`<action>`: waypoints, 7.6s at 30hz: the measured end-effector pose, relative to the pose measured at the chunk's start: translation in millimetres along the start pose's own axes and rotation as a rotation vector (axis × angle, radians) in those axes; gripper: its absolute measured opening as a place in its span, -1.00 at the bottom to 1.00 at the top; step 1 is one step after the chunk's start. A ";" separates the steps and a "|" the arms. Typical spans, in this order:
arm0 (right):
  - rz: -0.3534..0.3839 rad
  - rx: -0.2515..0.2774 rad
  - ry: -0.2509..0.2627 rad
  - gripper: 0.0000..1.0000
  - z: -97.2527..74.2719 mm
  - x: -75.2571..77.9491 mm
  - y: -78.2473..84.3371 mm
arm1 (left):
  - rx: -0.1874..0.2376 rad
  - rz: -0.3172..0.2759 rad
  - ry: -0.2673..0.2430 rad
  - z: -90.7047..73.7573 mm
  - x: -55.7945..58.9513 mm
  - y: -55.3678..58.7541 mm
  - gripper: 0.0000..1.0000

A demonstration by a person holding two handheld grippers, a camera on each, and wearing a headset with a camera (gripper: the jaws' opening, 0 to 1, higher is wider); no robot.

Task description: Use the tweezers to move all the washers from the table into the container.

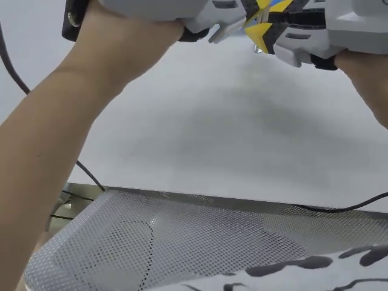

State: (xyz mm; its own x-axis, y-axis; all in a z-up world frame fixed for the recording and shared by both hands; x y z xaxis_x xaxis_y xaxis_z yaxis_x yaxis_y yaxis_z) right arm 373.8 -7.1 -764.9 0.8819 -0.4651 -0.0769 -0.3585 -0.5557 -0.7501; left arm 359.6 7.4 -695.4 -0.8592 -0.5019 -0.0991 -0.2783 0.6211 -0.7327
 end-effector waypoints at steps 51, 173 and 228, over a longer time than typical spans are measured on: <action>-0.152 0.062 0.196 -0.93 -22.7 47.2 -52.5 | 0.123 0.055 -0.124 -4.0 -36.5 -55.0 -1.00; -0.041 0.071 0.250 -0.94 -48.8 36.6 -36.5 | 0.153 0.062 -0.053 -4.5 -4.1 -66.6 -1.00; -0.115 0.026 0.280 -0.90 -65.2 11.8 -32.0 | 0.171 0.076 -0.020 -23.6 18.3 -61.0 -1.00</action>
State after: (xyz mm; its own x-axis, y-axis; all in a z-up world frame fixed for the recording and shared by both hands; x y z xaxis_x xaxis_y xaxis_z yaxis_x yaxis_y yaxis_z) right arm 375.7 -39.8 -699.0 0.7965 -0.5736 0.1910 -0.2497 -0.5999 -0.7602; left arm 350.7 -25.5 -636.6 -0.8657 -0.4703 -0.1711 -0.1340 0.5473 -0.8262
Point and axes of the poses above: the centre of the closed fingertips' face, and the gripper's own axes: z roughly forward along the fingers, x roughly to its right, y roughly out of its underside, the point moved 3 cm from there along -z, roughly backward along the fingers, and after that the axes turned 7 degrees about -x, right-handed, at the moved point
